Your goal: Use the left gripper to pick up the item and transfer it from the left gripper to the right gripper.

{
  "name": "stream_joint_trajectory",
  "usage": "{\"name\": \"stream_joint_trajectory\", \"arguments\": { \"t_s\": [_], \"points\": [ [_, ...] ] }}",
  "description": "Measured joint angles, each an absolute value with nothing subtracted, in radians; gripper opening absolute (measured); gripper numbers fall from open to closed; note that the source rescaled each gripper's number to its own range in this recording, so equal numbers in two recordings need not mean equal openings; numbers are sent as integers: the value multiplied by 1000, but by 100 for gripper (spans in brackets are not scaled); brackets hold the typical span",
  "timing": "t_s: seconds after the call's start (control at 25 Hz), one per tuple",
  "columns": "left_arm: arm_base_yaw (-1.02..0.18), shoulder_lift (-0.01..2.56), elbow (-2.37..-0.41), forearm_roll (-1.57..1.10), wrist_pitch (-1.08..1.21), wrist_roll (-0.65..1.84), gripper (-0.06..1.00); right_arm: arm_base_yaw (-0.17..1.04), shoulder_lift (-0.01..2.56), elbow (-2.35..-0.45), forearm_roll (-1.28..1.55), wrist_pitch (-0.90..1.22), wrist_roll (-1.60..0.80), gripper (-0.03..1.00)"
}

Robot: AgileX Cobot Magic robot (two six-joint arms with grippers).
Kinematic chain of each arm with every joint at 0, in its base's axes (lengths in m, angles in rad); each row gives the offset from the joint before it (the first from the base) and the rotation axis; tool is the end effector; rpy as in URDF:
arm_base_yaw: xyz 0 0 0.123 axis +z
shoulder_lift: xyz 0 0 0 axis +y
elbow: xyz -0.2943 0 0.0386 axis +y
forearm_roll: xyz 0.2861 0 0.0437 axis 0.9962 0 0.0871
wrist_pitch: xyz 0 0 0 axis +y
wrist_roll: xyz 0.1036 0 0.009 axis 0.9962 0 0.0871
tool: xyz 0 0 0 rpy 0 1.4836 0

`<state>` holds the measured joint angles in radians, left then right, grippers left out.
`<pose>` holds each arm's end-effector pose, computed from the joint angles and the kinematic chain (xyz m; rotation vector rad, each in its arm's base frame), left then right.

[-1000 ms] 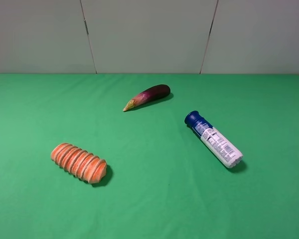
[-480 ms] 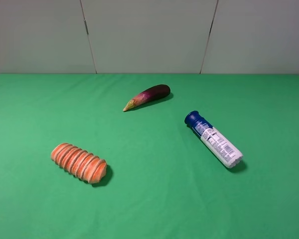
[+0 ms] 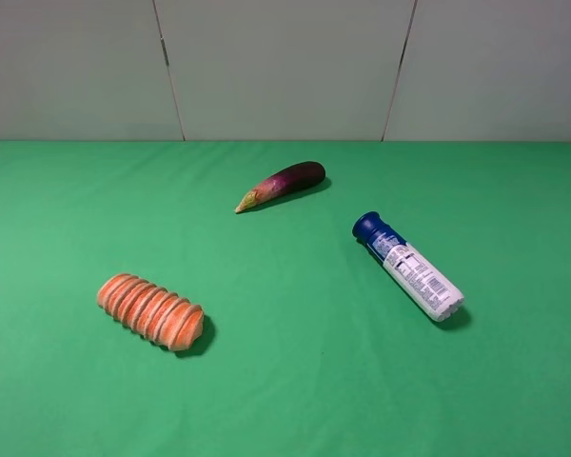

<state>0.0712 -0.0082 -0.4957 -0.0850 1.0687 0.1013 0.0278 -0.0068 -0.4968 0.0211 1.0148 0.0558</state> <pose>0.0275 -0.0058 0.2880 0.0353 2.0451 0.0059 0.0296 0.0027 0.2931 0.0275 1.9953 0.0789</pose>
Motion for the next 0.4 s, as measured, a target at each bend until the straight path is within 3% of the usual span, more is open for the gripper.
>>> {"name": "stream_joint_trajectory", "arguments": {
  "t_s": [0.4],
  "points": [
    [71, -8, -496, -84, 1069, 101, 88, 28, -7, -497, 21, 1015, 56, 100]
  ]
}}
